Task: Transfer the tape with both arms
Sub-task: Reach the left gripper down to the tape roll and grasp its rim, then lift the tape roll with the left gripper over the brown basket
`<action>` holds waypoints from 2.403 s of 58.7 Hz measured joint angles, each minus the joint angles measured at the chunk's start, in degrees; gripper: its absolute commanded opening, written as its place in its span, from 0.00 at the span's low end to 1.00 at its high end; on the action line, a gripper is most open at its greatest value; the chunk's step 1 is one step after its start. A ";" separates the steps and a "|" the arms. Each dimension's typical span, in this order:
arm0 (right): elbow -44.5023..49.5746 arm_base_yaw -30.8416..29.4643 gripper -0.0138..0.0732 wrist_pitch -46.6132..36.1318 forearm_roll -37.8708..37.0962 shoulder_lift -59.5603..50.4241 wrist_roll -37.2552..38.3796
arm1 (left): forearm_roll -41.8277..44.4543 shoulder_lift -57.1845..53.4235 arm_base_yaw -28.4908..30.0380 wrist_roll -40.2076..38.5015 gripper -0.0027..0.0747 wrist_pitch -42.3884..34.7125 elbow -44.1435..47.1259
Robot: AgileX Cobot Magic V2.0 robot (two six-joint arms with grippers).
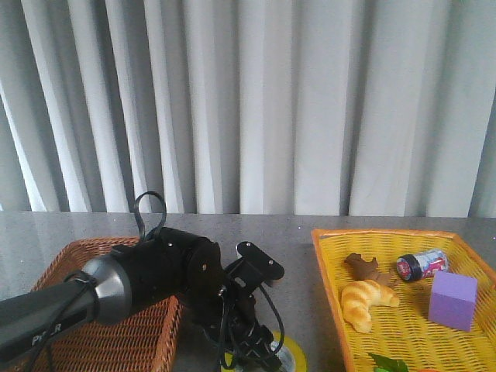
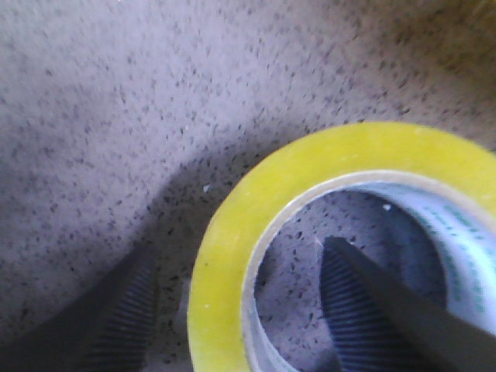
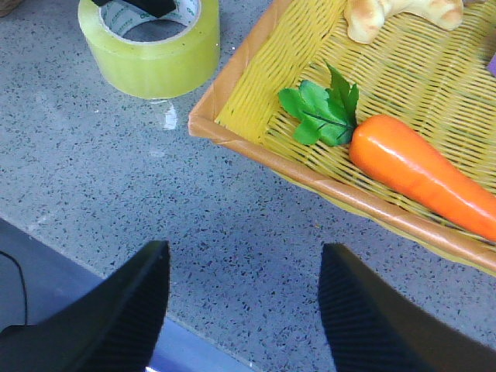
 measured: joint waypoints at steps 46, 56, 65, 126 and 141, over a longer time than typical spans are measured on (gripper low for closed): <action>0.00 0.00 0.63 0.39 0.04 0.00 0.00 | 0.90 1.00 0.00 -0.44 0.20 9.42 -5.98; 0.00 0.00 0.63 0.39 0.04 0.00 0.00 | 2.26 0.01 0.00 -0.44 0.20 13.53 -11.01; 0.00 0.00 0.63 0.40 0.04 0.00 0.00 | 4.83 -3.28 0.00 -1.07 0.20 14.97 -13.60; 0.00 0.00 0.63 0.40 0.04 0.00 0.00 | 12.21 -8.13 25.88 -6.10 0.20 16.99 -4.97; 0.00 0.00 0.63 0.40 0.04 0.00 0.00 | 11.45 -2.16 25.88 -6.10 0.20 12.94 -4.10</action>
